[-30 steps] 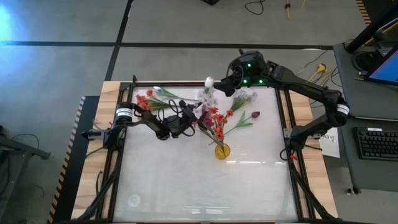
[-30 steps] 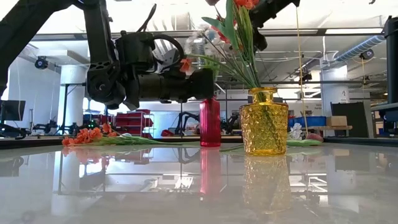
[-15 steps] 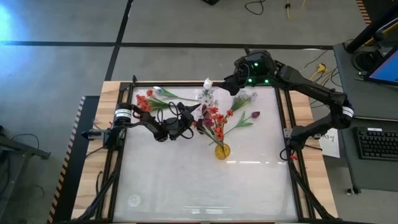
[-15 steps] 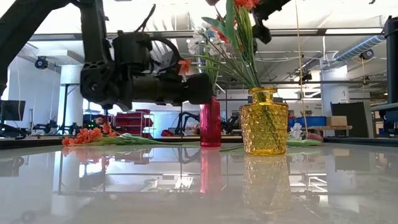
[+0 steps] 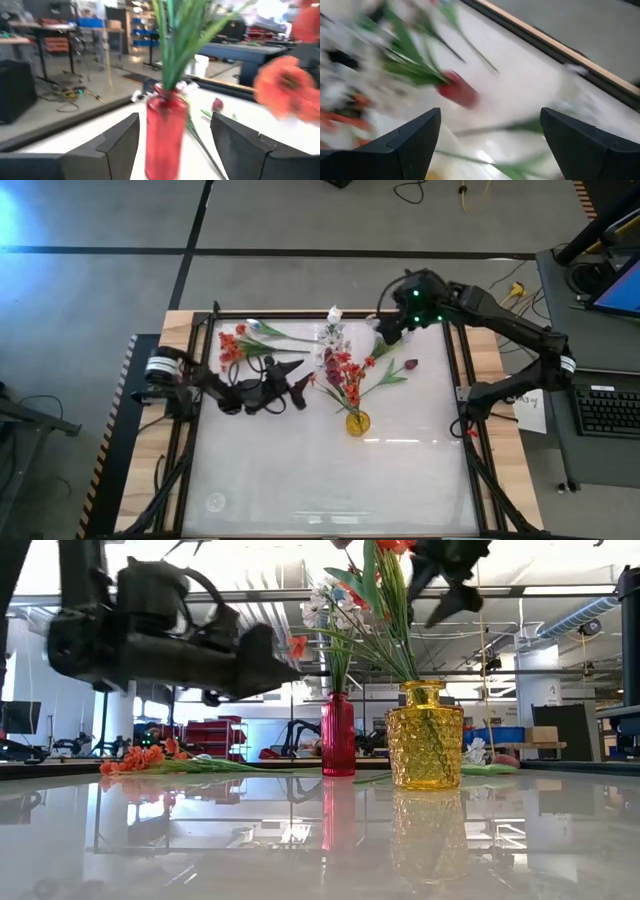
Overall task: Sort flowers into vase by color
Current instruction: Put the orange flowers into the yellow vase
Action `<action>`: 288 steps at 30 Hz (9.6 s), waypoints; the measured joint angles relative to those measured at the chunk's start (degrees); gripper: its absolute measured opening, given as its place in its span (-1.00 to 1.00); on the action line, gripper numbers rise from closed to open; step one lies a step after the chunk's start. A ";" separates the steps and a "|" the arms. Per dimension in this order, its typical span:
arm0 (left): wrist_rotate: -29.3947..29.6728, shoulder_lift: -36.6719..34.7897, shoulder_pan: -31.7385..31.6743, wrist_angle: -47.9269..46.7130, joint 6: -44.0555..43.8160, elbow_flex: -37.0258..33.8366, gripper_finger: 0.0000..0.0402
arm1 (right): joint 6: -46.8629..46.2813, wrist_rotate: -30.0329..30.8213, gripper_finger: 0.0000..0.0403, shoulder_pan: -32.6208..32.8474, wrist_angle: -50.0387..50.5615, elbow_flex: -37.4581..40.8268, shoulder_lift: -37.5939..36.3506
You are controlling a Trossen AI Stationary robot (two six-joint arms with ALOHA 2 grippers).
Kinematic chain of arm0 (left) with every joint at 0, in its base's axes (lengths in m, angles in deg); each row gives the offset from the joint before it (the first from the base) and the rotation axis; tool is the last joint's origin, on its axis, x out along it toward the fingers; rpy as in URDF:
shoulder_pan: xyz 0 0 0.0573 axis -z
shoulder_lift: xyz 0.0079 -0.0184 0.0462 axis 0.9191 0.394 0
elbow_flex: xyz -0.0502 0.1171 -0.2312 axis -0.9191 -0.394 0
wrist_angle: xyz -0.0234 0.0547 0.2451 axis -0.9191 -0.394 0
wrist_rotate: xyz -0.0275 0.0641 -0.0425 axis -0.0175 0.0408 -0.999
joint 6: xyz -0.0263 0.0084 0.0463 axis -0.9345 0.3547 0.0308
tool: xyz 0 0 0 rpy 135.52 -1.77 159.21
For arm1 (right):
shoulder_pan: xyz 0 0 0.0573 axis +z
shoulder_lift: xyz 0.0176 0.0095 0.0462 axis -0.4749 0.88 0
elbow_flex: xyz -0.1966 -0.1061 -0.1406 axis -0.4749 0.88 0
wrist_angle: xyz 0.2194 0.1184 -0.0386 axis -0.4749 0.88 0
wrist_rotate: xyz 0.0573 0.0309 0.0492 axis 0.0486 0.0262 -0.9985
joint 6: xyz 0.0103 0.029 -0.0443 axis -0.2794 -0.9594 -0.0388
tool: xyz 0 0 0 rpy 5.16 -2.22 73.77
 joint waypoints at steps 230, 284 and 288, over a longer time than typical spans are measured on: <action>0.84 -19.48 36.12 -49.93 41.39 45.93 -0.64 | 39.79 15.96 -0.90 53.44 -51.22 -7.36 18.32; -20.63 -21.01 28.77 -43.80 -3.43 28.20 0.16 | 139.89 61.09 -0.86 64.28 -24.53 -18.01 21.36; -20.55 -18.61 28.06 -41.30 -3.92 28.21 0.21 | 141.23 61.11 -0.86 63.84 -29.23 -18.01 22.08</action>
